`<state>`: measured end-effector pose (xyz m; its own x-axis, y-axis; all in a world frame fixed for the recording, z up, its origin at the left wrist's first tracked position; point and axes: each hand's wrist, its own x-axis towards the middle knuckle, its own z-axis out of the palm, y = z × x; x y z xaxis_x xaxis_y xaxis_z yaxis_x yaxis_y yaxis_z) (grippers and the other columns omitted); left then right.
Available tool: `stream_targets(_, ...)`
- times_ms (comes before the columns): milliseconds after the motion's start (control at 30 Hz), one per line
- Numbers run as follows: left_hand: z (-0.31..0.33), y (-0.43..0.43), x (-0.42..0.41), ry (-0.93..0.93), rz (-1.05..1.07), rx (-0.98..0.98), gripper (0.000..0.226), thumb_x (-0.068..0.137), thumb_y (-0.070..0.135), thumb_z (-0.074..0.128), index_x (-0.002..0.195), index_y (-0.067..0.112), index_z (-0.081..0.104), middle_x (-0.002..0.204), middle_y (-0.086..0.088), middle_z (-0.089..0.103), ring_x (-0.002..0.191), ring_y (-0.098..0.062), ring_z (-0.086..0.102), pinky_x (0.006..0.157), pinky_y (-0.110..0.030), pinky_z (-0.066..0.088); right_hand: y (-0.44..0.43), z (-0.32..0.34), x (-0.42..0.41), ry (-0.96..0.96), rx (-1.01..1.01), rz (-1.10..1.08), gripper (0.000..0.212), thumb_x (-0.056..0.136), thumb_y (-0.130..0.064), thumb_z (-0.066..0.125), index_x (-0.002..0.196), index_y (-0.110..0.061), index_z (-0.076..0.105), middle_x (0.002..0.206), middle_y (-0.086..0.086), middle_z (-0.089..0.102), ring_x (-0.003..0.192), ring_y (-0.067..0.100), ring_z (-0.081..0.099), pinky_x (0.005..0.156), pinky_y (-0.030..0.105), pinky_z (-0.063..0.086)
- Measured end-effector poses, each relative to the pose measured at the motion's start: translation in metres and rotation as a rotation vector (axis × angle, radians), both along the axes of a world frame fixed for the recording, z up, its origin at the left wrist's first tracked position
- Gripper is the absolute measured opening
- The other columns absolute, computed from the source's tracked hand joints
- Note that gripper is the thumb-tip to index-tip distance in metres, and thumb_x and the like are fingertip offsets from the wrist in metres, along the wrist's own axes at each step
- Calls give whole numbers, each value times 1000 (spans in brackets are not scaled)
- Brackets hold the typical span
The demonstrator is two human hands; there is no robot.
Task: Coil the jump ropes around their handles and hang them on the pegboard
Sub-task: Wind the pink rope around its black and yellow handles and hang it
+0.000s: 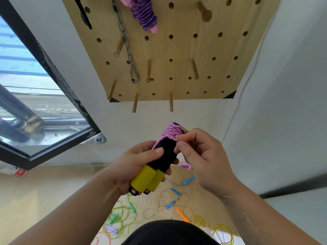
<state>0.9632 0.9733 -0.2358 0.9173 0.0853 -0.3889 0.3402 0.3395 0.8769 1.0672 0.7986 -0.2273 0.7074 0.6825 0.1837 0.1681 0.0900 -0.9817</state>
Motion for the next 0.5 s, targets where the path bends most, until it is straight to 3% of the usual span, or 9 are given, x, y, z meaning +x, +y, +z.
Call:
stream_targets(100, -1, -1, -1, -37, 13, -104, 65, 74, 45, 85, 125, 9, 66, 117, -27, 67, 91, -36, 65, 83, -50, 53, -1, 5, 2, -22, 27, 10, 13, 96, 1, 60, 97, -10, 67, 80, 4, 69, 73, 17, 66, 68, 19, 52)
stream_targets(300, -2, -7, 5, -95, 55, -252, 72, 78, 45, 83, 130, 2, 61, 119, -28, 63, 86, -33, 63, 76, -45, 55, -2, 5, 12, -19, 47, 13, 8, 92, 3, 65, 92, -5, 67, 79, 7, 70, 73, 13, 68, 68, 21, 53)
stream_targets(500, 4, 7, 3, -231, 65, -482, 60, 81, 46, 78, 124, 6, 68, 113, -17, 68, 82, -24, 66, 72, -39, 57, -6, -14, 28, 76, -47, -37, 9, 91, 0, 68, 86, -8, 70, 72, 8, 70, 63, 9, 61, 60, 16, 46)
